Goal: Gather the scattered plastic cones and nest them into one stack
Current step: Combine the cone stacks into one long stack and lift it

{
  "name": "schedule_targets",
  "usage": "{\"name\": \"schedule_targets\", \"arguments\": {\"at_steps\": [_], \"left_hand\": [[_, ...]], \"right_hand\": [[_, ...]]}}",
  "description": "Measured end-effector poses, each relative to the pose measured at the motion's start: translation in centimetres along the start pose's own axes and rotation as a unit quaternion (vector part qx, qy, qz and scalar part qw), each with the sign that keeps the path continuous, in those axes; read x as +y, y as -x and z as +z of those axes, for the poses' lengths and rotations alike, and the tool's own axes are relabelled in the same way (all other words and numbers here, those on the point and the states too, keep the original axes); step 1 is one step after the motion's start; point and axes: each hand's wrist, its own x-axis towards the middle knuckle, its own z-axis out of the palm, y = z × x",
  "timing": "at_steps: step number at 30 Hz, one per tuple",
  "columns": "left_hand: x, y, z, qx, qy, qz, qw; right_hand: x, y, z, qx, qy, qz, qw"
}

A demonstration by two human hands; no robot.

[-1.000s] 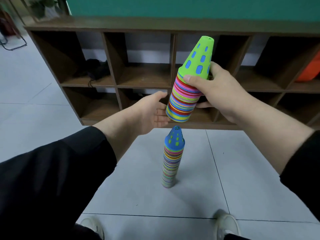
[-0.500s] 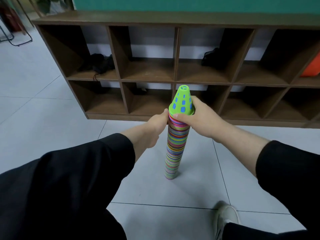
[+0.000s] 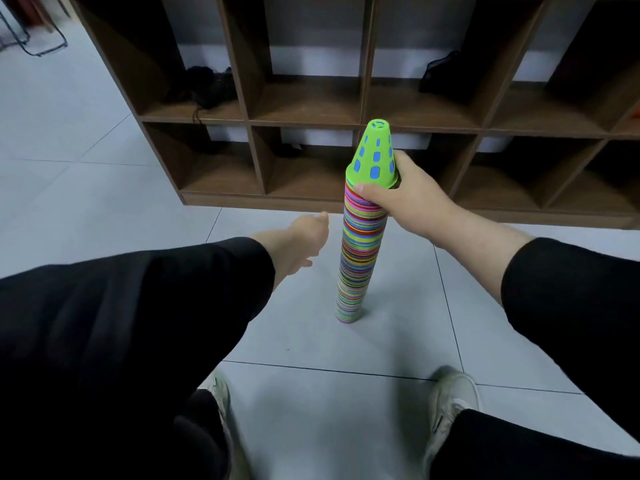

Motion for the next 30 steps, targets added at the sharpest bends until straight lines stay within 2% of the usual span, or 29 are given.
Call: {"name": "schedule_targets", "arguments": {"at_steps": [5,14,20,27,30], "left_hand": [[-1.9,1.6,-0.1,-0.007,-0.05,-0.013,0.999],[-7.3,4.9,1.0,0.02,-0.044,-0.01,0.999],[-8.4,5.9,0.7,0.026,-0.008,0.004,1.0],[-11.2,3.3,3.3,0.004,0.055,-0.065,0.996],[-11.7,2.1,5.1,-0.005,0.069,-0.066,0.995]], "right_hand": [[0.1,0.6,0.2,0.0,-0.006,0.001,1.0],[-2.1,0.9,-0.7,-0.006,0.034,0.035,0.999],[-2.8,1.1,-0.5,0.022,0.038,0.032,0.999],[-0.6,1.0,0.4,0.054,-0.011,0.018,0.998],[0.8,0.9,0.3,0.059,-0.038,0.015,0.997]]}}
